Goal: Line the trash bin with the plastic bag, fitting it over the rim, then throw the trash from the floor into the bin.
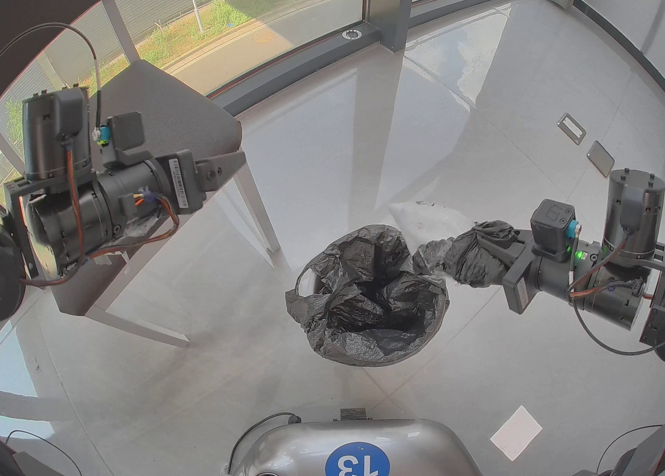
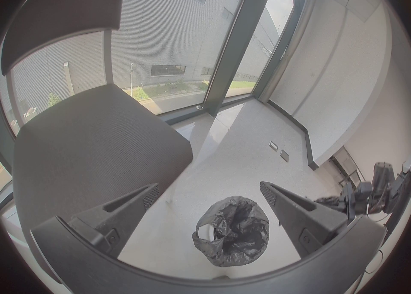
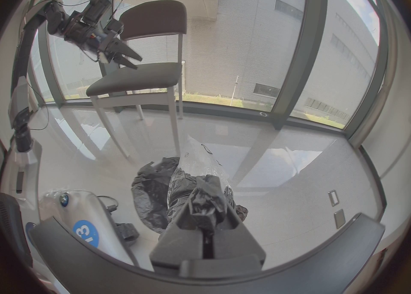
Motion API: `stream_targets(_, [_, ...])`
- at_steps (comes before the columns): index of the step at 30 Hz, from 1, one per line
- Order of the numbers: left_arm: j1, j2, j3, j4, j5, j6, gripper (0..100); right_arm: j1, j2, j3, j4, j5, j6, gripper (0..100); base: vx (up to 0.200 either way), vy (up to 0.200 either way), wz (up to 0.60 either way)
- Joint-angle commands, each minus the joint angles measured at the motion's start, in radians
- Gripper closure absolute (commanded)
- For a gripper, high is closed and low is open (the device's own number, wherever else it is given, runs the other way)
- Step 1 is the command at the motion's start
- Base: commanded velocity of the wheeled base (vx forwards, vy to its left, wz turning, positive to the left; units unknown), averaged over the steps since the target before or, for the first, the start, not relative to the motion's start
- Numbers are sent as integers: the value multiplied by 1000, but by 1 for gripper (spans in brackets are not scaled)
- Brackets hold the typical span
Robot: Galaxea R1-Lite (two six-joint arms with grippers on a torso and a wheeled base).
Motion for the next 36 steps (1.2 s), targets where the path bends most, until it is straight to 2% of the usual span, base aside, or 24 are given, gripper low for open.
stream_targets(1, [50, -50, -2, -14, -16, 1, 0, 63, 54, -5, 34, 1, 27, 100, 0, 0, 0])
stream_targets(12, [121, -97, 4, -14, -49, -1, 0, 71, 321, -109, 33, 4, 57, 100, 0, 0, 0])
stream_targets(24, [156, -116, 7, -14, -59, -2, 0, 65, 528, -216, 36, 24, 54, 100, 0, 0, 0])
stream_targets(28, [162, -116, 9, -14, -65, -1, 0, 45, 607, -290, 37, 25, 45, 100, 0, 0, 0])
stream_targets(32, [169, -116, 9, -20, -72, -1, 0, -16, 689, -397, 39, 42, -18, 100, 0, 0, 0])
stream_targets(36, [178, -116, 9, -20, -72, -1, 0, -50, 732, -465, 80, 45, -21, 100, 0, 0, 0])
